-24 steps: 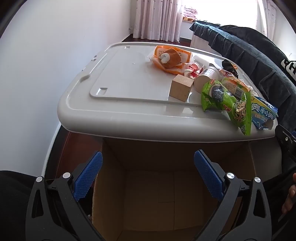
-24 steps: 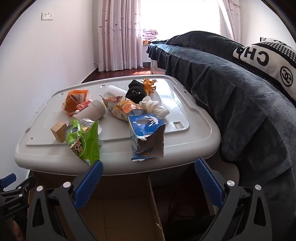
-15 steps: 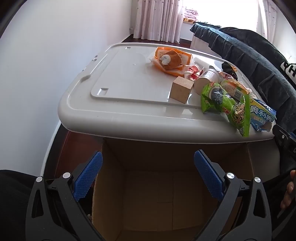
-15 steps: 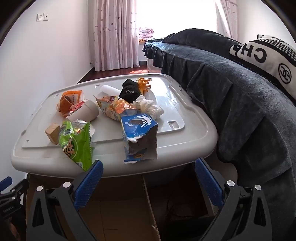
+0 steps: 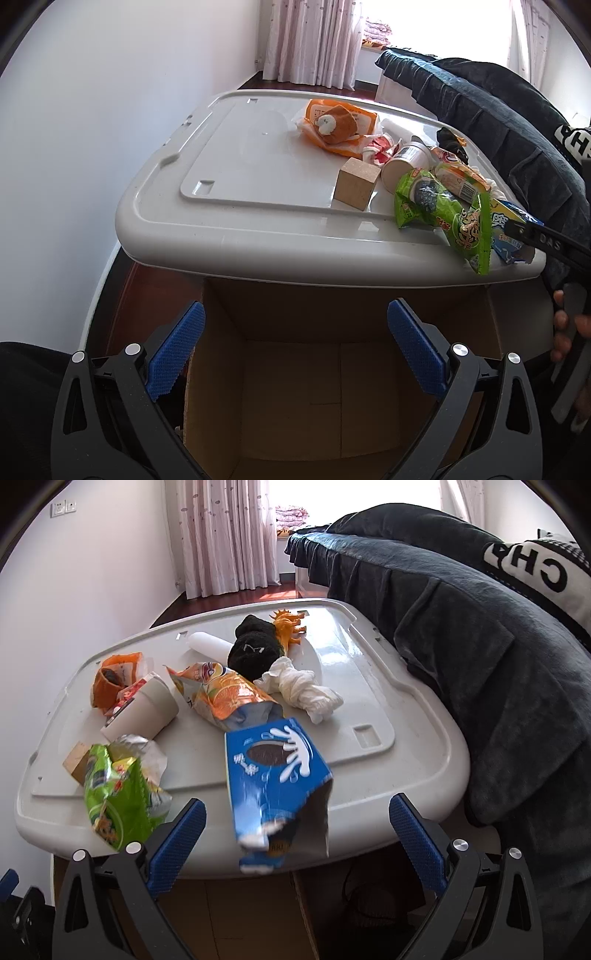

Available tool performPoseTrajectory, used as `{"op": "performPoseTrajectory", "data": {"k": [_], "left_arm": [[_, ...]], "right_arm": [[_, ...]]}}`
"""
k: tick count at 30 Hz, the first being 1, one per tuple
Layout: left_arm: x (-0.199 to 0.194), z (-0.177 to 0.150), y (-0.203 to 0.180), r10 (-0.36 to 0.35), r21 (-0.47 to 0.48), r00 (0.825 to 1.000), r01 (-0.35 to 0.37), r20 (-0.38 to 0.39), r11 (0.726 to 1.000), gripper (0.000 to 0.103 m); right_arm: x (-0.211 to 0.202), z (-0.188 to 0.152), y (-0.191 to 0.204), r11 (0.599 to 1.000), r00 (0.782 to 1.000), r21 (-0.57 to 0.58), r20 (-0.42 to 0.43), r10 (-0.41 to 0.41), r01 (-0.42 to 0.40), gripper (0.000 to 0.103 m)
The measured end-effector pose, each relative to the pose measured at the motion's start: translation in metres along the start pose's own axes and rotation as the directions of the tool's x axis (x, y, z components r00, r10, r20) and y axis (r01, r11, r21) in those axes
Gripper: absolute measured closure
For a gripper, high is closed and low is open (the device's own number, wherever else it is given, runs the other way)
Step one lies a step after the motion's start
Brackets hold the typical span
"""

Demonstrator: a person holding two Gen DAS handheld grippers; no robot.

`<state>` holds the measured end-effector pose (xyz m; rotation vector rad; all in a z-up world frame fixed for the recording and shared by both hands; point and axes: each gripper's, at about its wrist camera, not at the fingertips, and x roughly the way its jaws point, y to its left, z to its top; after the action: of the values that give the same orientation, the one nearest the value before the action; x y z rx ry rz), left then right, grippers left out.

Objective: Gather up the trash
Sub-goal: 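Grasp the blue Oreo box with the right gripper and lift it, then hold the blue Oreo box raised in the right gripper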

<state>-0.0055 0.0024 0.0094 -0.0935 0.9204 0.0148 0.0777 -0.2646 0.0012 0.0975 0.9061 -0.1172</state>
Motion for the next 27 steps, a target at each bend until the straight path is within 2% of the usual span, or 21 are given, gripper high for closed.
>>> {"op": "performPoseTrajectory", "data": {"k": [6,9,12,14,17,27], "left_arm": [[0.002,-0.001,0.003,0.002,-0.014,1.000,-0.002,-0.010,1.000,0.006],[0.004,-0.001,0.004,0.003,-0.015,1.000,-0.004,-0.015,1.000,0.006],[0.005,-0.002,0.004,0.012,-0.009,1.000,-0.012,-0.017,1.000,0.006],[0.005,-0.003,0.003,0.015,-0.006,1.000,-0.015,-0.015,1.000,0.006],[0.006,-0.003,0.002,0.016,0.000,1.000,-0.016,-0.014,1.000,0.006],[0.011,-0.007,0.001,0.027,0.009,0.999,-0.027,-0.024,1.000,0.006]], "right_arm": [[0.025,0.012,0.002,1.000,1.000,-0.006,-0.020,-0.001,0.000,0.005],[0.035,0.014,0.005,1.000,1.000,-0.017,-0.030,-0.001,0.000,0.009],[0.045,0.015,0.007,1.000,0.998,-0.026,-0.059,0.007,-0.008,0.024],[0.049,0.013,0.006,0.999,0.997,-0.024,-0.074,0.025,-0.027,0.038],[0.047,0.012,0.003,0.999,0.997,-0.004,-0.060,0.053,-0.054,0.053],[0.039,0.011,0.000,0.999,0.998,0.009,-0.032,0.045,-0.045,0.056]]}}
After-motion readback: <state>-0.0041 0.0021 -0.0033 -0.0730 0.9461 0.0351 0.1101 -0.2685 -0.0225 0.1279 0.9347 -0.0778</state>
